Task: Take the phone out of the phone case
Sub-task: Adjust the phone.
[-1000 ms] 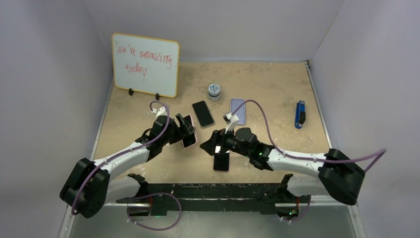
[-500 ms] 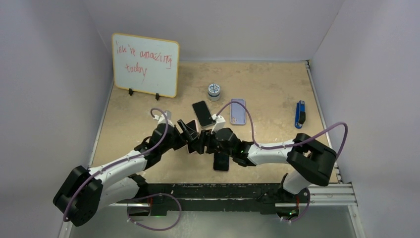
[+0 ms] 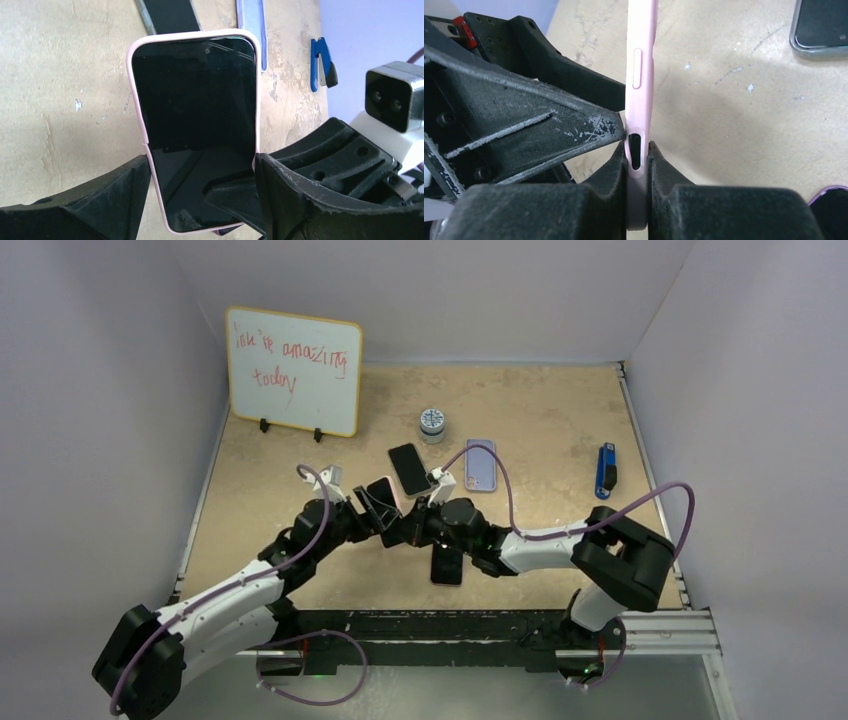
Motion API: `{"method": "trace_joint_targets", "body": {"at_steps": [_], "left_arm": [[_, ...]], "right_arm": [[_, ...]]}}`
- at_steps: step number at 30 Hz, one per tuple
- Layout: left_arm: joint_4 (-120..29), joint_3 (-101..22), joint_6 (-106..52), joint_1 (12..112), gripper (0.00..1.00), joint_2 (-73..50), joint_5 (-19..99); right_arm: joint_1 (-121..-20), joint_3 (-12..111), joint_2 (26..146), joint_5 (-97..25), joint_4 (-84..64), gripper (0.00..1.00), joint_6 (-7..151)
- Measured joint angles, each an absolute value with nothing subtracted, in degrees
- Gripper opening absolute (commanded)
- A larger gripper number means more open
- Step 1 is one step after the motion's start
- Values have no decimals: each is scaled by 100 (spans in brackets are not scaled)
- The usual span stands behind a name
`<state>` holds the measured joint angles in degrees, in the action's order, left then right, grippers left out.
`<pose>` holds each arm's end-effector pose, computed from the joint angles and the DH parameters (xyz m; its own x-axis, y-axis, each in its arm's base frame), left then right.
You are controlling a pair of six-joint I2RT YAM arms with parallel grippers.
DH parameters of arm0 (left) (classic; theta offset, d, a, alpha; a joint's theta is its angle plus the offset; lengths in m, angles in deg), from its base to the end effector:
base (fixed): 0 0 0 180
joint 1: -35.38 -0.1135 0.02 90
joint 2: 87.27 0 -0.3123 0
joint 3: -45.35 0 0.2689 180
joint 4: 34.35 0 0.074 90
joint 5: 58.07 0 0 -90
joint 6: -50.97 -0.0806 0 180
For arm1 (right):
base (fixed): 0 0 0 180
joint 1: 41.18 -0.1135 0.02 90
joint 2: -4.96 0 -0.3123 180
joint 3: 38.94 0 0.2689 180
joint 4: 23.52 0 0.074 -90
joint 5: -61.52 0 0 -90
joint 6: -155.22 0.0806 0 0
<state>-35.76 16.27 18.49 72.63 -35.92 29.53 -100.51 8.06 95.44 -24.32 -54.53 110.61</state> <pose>0.1734 -0.1276 0.1934 -0.6561 -0.5599 -0.5060 0.0387 0.6446 -0.7635 0.1930 0.3140 0.2074 -0.6623 0.2751 -0.6969 -0.4987 0.5323 0.6841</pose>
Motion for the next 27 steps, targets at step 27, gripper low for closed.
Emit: {"method": "trace_joint_targets", "body": {"at_steps": [27], "left_arm": [[-2035,1748,231,7145,76,-4477,4689]], "right_arm": [[-9002,-776,7380,-4595,-6987,0,11114]]}}
